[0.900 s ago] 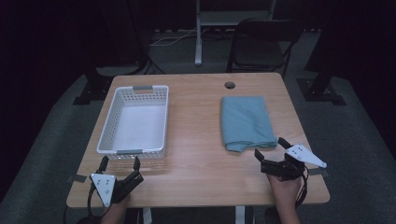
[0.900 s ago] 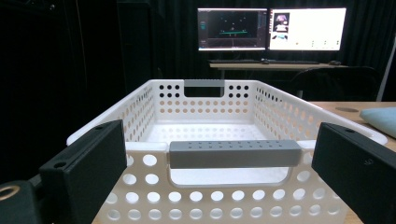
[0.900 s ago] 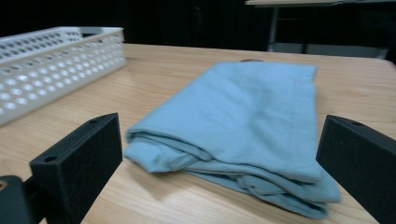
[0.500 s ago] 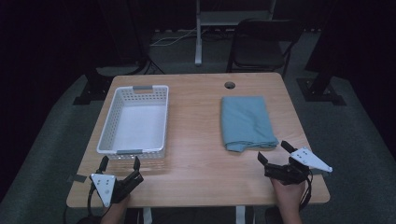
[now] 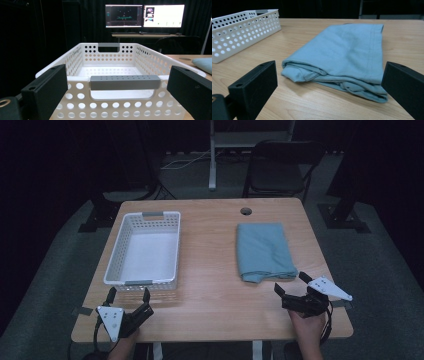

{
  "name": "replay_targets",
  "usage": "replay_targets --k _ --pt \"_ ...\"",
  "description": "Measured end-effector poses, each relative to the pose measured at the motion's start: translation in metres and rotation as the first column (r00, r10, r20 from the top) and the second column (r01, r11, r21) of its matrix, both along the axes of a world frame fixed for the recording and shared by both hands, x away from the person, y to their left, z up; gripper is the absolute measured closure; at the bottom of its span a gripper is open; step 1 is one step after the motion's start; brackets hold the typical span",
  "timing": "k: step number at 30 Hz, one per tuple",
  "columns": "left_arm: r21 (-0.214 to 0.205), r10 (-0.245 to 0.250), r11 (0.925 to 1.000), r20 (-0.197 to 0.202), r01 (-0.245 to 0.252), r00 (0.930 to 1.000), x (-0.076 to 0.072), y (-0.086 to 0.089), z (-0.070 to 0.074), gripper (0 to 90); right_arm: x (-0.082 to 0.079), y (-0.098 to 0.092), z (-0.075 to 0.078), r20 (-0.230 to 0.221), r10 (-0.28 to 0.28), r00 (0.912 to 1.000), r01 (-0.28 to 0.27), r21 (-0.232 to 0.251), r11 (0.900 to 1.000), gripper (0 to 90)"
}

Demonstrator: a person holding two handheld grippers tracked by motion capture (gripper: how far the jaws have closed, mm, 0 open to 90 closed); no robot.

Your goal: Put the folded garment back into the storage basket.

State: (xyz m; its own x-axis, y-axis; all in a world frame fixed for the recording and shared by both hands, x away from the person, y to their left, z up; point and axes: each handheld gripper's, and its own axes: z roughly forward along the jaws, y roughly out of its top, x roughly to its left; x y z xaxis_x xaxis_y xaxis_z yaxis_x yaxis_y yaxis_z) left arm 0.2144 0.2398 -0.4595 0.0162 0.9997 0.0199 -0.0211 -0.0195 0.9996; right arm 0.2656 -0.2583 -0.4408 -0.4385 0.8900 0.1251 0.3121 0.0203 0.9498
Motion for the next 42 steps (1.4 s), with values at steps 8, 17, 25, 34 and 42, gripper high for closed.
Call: replay_targets --k 8,17,25,34,42 --pt "0.0 -0.001 1.0 0.001 0.001 1.0 0.0 0.0 0.0 4.5 0.002 0.0 0.001 -0.044 0.009 0.999 -0.009 -0.012 0.9999 0.7" --pt "0.0 -0.004 1.0 -0.001 0.004 1.0 0.0 0.0 0.0 4.5 -0.002 -0.008 0.01 -0.039 0.001 0.9992 -0.001 0.002 1.0 0.9" --pt "0.0 -0.005 1.0 -0.002 0.005 1.0 0.0 0.0 0.0 4.5 -0.003 -0.013 0.033 0.032 -0.004 0.9995 0.005 -0.009 1.0 1.9" --pt "0.0 -0.011 0.9999 -0.004 0.011 0.9999 0.0 0.0 0.0 4.5 0.007 -0.008 0.061 0.054 0.048 0.9974 -0.045 -0.048 0.9978 1.9" --pt "0.0 -0.013 0.9999 -0.003 0.013 0.9999 0.0 0.0 0.0 4.5 0.029 -0.014 0.089 0.081 0.123 0.989 -0.119 -0.06 0.9911 2.0"
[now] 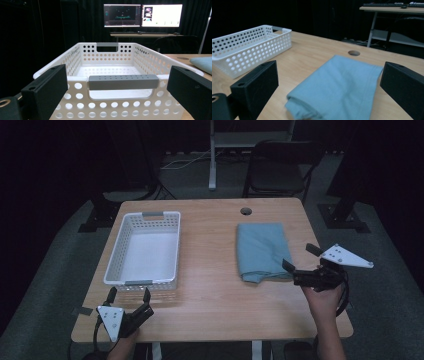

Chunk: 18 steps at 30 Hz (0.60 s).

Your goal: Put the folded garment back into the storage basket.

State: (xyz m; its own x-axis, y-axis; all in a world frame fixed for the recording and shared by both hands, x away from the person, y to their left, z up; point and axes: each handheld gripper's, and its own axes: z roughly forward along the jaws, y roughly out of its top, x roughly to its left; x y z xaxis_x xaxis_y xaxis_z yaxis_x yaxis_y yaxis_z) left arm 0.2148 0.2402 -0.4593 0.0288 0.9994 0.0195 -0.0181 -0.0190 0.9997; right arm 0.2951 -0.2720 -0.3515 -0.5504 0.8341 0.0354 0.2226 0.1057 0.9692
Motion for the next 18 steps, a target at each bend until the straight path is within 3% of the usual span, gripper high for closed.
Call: replay_targets --k 7,15,18 --pt "0.001 -0.003 1.0 -0.002 0.003 1.0 0.0 0.0 0.0 4.5 0.02 -0.001 0.014 -0.005 0.002 1.0 -0.002 -0.011 0.9999 2.0" --pt "0.001 -0.007 1.0 -0.001 0.007 1.0 0.0 0.0 0.0 4.5 0.066 0.002 0.008 -0.106 -0.007 0.9943 0.004 -0.024 0.9997 2.0" --pt "0.001 -0.008 1.0 -0.001 0.008 1.0 0.0 0.0 0.0 4.5 0.076 0.001 0.003 -0.132 -0.007 0.9912 0.005 -0.02 0.9998 2.7"
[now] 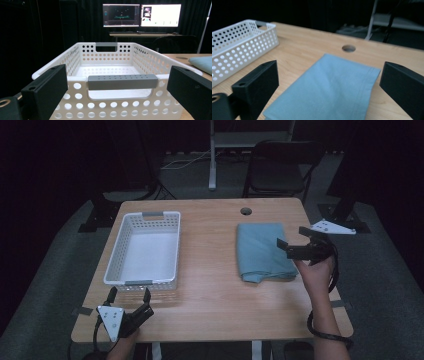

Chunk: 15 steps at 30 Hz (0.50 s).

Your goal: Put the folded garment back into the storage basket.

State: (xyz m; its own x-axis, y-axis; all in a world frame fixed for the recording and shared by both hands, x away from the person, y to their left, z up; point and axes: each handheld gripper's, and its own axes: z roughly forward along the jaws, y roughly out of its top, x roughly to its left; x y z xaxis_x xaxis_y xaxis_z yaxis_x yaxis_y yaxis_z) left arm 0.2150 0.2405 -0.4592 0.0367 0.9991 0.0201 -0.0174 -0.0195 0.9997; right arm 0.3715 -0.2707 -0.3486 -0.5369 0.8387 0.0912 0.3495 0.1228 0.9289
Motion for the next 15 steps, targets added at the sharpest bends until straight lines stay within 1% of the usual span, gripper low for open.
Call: replay_targets --k 1,2,3,5,6,8,9,12,14,15 --pt "0.0 -0.001 1.0 0.0 0.001 1.0 0.0 0.0 0.0 4.5 0.005 0.0 -0.003 -0.017 0.001 0.9999 -0.001 0.001 1.0 2.7" --pt "0.0 -0.002 1.0 0.0 0.002 1.0 0.0 0.0 0.0 4.5 0.014 -0.001 -0.009 -0.057 0.012 0.9983 -0.011 0.021 0.9997 2.7" --pt "0.0 -0.003 1.0 0.0 0.003 1.0 0.0 0.0 0.0 4.5 0.018 0.0 -0.012 -0.065 0.005 0.9979 -0.004 0.016 0.9999 2.7" --pt "0.0 -0.004 1.0 0.001 0.004 1.0 0.0 0.0 0.0 4.5 0.027 0.002 -0.018 -0.101 0.011 0.9948 -0.01 0.018 0.9998 2.7" --pt "0.0 -0.004 1.0 0.001 0.004 1.0 0.0 0.0 0.0 4.5 0.03 0.003 -0.021 -0.103 0.003 0.9946 -0.003 0.004 1.0 2.7" --pt "0.0 -0.005 1.0 0.001 0.005 1.0 0.0 0.0 0.0 4.5 0.037 0.003 -0.026 -0.137 -0.009 0.9906 0.007 -0.016 0.9998 2.7" --pt "0.0 -0.006 1.0 0.002 0.006 1.0 0.0 0.0 0.0 4.5 0.04 0.003 -0.029 -0.144 -0.015 0.9894 0.013 -0.018 0.9998 2.8" --pt "0.0 -0.008 1.0 0.001 0.008 1.0 0.0 0.0 0.0 4.5 0.047 0.0 -0.037 -0.182 -0.025 0.9829 0.025 -0.001 0.9997 2.8" --pt "0.0 -0.008 1.0 0.001 0.008 1.0 0.0 0.0 0.0 4.5 0.051 0.0 -0.042 -0.202 -0.036 0.9786 0.034 -0.011 0.9993 2.8" --pt "0.0 -0.008 1.0 0.001 0.008 1.0 0.0 0.0 0.0 4.5 0.053 0.0 -0.045 -0.219 -0.038 0.9751 0.036 -0.012 0.9993 2.8"
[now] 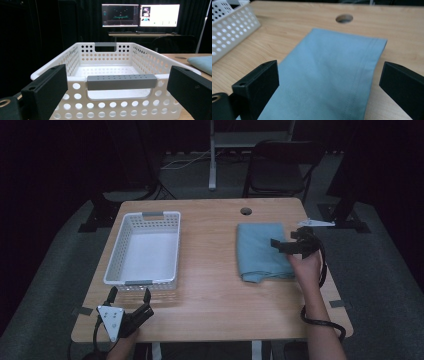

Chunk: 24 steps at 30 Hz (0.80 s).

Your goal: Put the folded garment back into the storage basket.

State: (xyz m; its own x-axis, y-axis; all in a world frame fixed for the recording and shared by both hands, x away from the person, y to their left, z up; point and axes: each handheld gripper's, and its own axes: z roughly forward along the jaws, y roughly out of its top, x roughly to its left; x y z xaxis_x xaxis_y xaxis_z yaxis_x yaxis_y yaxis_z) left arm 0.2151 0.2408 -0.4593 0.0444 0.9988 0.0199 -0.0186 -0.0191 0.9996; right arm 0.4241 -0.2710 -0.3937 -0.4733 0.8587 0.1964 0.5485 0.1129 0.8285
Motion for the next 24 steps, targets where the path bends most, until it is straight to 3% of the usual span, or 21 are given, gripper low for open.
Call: replay_targets --k 12,24 --pt "0.001 -0.002 1.0 -0.001 0.002 1.0 0.0 0.0 0.0 4.5 0.019 -0.004 -0.028 -0.119 -0.041 0.992 0.034 -0.056 0.9978 2.8" --pt "0.0 -0.002 1.0 -0.002 0.002 1.0 0.0 0.0 0.0 4.5 0.026 -0.006 -0.039 -0.161 -0.063 0.9849 0.051 -0.079 0.9956 2.8"
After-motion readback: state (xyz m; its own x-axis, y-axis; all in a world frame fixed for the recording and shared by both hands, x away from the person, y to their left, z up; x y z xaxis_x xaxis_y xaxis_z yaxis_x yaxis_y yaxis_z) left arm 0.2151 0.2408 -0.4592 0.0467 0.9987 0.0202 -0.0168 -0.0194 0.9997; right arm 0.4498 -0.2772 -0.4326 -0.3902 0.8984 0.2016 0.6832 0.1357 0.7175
